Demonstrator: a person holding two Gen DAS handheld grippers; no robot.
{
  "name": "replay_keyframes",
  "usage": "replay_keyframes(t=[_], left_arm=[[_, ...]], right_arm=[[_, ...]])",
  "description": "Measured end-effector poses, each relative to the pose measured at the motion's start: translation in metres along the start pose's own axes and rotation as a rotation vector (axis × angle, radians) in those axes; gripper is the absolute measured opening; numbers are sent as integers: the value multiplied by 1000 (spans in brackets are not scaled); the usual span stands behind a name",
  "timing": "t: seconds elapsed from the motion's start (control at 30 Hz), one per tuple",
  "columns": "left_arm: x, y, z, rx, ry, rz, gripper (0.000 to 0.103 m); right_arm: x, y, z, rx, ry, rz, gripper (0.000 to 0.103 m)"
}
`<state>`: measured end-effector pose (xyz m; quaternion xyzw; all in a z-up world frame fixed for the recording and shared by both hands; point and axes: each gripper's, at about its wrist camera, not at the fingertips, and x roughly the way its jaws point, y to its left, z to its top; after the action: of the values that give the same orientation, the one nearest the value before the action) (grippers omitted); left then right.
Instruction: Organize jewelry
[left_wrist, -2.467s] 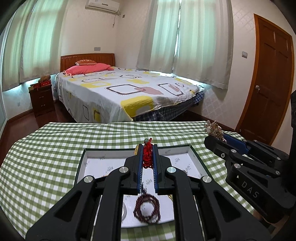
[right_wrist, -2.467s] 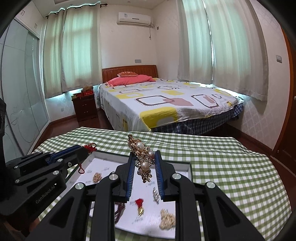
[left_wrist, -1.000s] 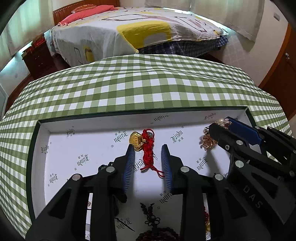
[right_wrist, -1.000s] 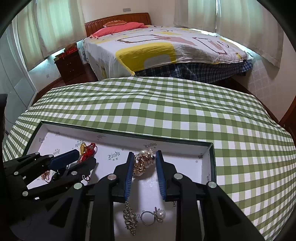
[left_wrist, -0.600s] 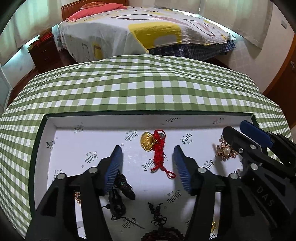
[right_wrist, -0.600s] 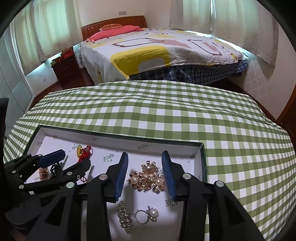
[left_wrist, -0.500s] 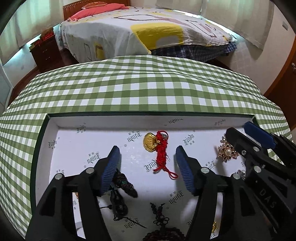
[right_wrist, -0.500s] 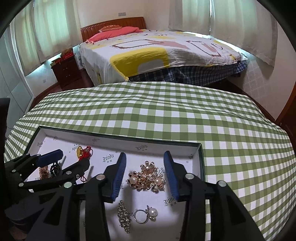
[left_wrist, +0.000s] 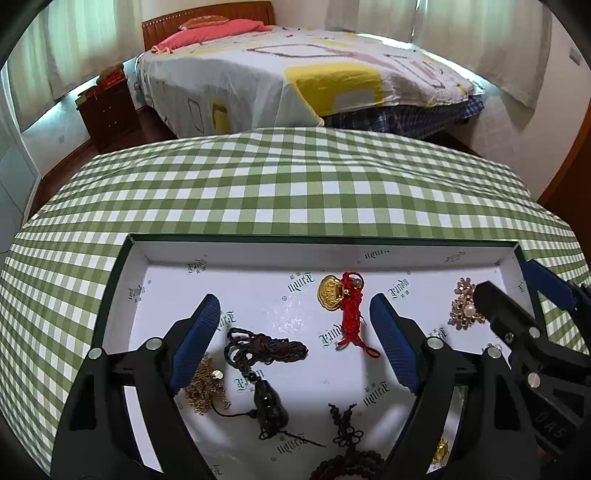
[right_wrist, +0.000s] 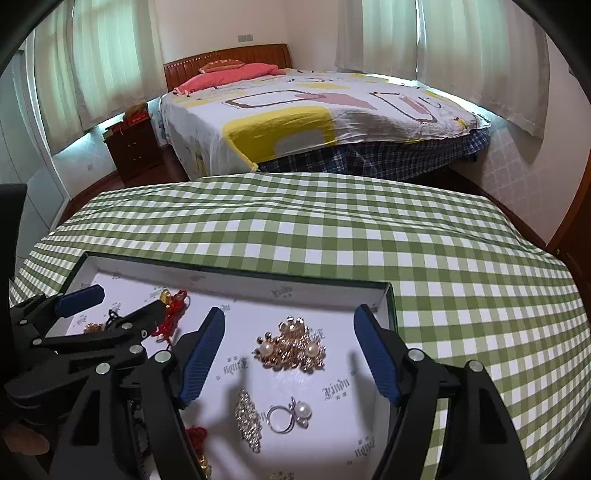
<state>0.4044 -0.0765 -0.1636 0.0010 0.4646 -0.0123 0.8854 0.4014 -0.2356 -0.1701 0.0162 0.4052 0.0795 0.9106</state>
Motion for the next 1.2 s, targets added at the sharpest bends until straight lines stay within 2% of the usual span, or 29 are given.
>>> replay_keyframes(t=[0.23,0.5,0.77,0.93,1.2], left_arm=[[-32,12,-11,-26,-102,-41,90],[-82,14,-36,38,-252,-14,96],[-118,15,-72,71,-276,13,98],[-146,21,-90,53,-299,0,98],[-191,26,-117,52,-306,51,99]], right_arm=[[-26,5,-9,3,-63,22,78],[-59,6,-24,39,-127,38,84],[-85,5,-53,40,-142,-14,84],[-108,9,-69,39,-150,-2,84],[-159,21,-91,13,-208,6,84]])
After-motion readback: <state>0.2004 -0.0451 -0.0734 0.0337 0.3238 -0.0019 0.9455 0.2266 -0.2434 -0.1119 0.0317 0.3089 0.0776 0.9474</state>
